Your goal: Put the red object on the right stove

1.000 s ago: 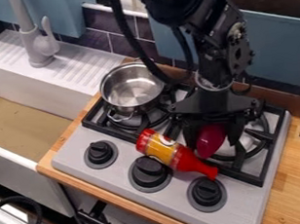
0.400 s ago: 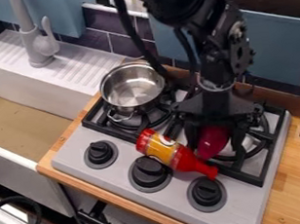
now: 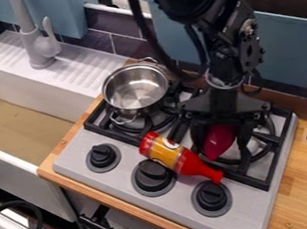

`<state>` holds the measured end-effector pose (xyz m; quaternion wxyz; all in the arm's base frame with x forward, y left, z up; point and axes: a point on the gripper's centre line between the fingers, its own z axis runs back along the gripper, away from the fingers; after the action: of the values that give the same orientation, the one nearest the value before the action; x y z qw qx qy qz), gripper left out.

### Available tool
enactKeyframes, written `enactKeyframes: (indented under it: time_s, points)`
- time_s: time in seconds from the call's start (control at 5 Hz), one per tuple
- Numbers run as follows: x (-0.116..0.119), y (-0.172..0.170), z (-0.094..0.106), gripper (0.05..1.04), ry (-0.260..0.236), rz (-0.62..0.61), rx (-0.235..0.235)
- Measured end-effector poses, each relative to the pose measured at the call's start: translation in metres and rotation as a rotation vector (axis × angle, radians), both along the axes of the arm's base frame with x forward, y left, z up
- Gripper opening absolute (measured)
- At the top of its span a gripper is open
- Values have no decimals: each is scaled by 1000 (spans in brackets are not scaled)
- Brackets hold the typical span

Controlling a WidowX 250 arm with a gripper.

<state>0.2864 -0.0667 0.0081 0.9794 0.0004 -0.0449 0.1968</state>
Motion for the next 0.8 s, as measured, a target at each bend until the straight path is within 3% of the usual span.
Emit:
enactKeyframes:
  time_s: [0.2,0.6,0.8]
  points:
    - [0,2,0,1005,0,10,19]
    - [1,7,5,1000,6,17,27]
    - [3,10,19,1000,-3,30,11]
